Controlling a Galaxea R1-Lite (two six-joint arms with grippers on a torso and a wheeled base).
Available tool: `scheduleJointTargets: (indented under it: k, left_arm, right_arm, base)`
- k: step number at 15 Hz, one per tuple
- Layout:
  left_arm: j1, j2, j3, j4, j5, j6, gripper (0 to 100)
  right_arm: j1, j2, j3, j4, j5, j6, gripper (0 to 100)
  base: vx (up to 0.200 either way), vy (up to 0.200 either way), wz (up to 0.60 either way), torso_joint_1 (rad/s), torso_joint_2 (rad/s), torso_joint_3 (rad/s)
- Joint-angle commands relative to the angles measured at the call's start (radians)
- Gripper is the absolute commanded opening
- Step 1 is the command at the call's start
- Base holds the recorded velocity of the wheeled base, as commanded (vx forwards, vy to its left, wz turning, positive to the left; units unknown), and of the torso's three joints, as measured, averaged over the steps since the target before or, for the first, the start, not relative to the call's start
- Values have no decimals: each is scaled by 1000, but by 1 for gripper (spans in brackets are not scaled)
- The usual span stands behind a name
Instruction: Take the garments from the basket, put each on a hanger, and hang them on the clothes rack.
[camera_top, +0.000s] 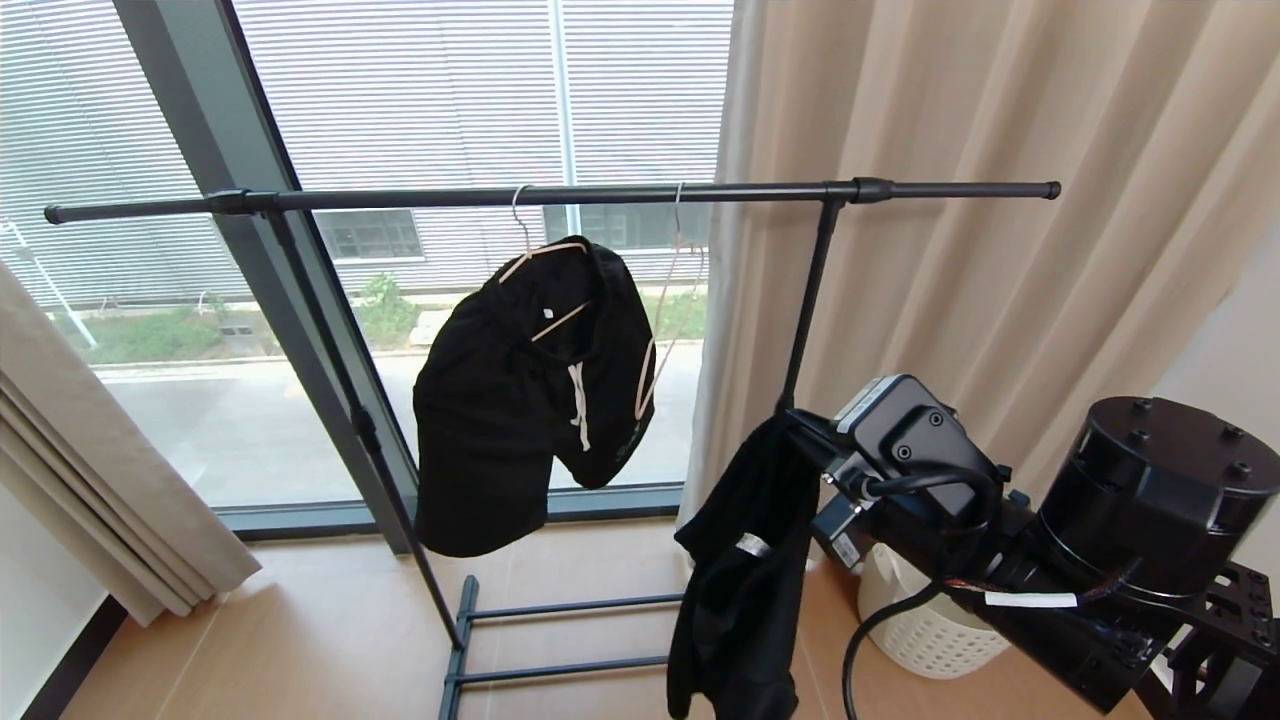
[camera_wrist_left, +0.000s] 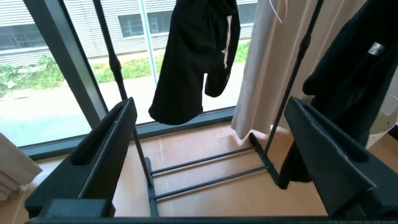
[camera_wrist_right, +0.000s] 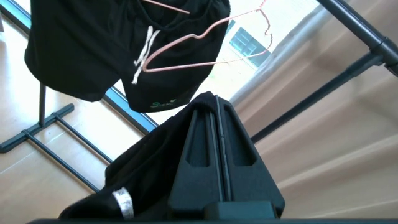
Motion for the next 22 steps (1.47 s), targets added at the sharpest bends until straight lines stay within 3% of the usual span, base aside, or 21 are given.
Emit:
scheduleJointTargets:
  k: [1, 18, 22]
  left_arm:
    - [0, 1, 0, 0, 0, 0, 100]
    - [0, 1, 0, 0, 2, -1, 100]
    - [0, 1, 0, 5, -1, 37, 100]
  right_arm:
    - [-1, 2, 0, 0, 0, 0, 0]
    - [-7, 18, 9, 0, 1, 1, 0]
    - [-7, 30, 34, -118, -2, 1, 0]
  base:
    - [0, 0, 0, 0, 0, 0]
    - [0, 0, 0, 0, 0, 0]
    - [0, 0, 0, 0, 0, 0]
